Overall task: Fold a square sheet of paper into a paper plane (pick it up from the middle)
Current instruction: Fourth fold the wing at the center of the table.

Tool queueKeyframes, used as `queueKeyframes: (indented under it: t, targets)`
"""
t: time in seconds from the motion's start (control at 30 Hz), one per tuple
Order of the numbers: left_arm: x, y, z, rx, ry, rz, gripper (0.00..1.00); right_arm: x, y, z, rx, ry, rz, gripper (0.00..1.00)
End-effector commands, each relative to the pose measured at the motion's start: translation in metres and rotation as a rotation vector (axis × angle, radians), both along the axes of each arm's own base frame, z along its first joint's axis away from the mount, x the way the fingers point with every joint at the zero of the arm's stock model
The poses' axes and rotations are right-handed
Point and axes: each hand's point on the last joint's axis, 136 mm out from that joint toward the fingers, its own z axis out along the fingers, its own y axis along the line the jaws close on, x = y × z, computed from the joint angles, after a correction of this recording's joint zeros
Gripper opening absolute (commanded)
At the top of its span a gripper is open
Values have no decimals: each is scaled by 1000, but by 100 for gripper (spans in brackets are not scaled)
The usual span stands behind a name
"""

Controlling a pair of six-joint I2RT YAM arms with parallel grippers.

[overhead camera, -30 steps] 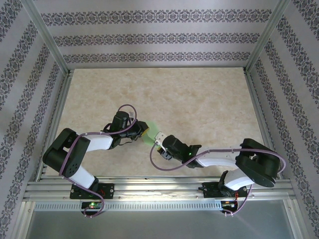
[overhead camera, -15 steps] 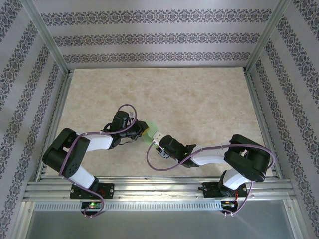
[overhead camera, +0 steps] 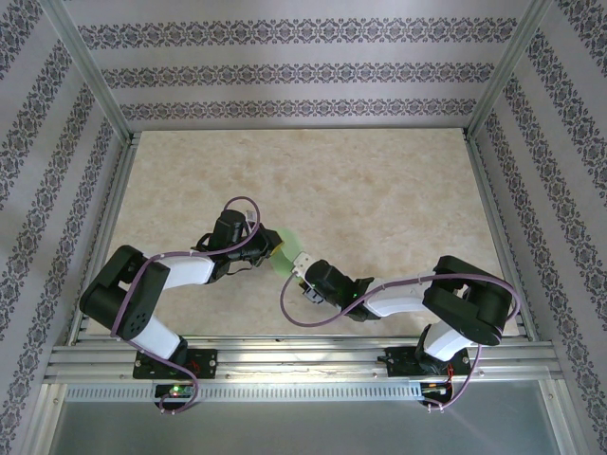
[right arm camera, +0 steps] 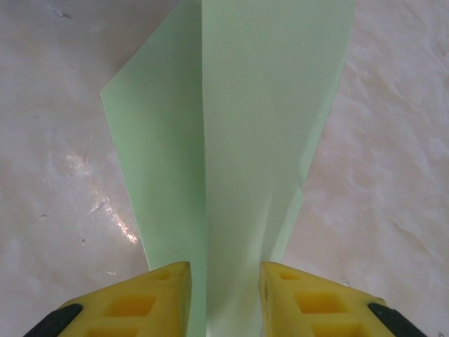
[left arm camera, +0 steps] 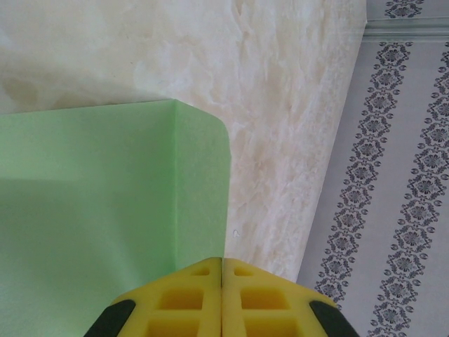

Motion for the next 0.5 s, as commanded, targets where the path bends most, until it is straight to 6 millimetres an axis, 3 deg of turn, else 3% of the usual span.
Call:
queueKeyframes:
  t: [0.0,0.27,0.47]
  targets:
    - [1,-5,15,-4,-40,-18,5,-1,0,0,36,18,-17,29]
    - [2,-3,14,11,-39,-10,4,1,4,5,76,26,-23,22]
    - [1,-1,11,22,-31,-6,4,1,6,10,108,34,-23,25]
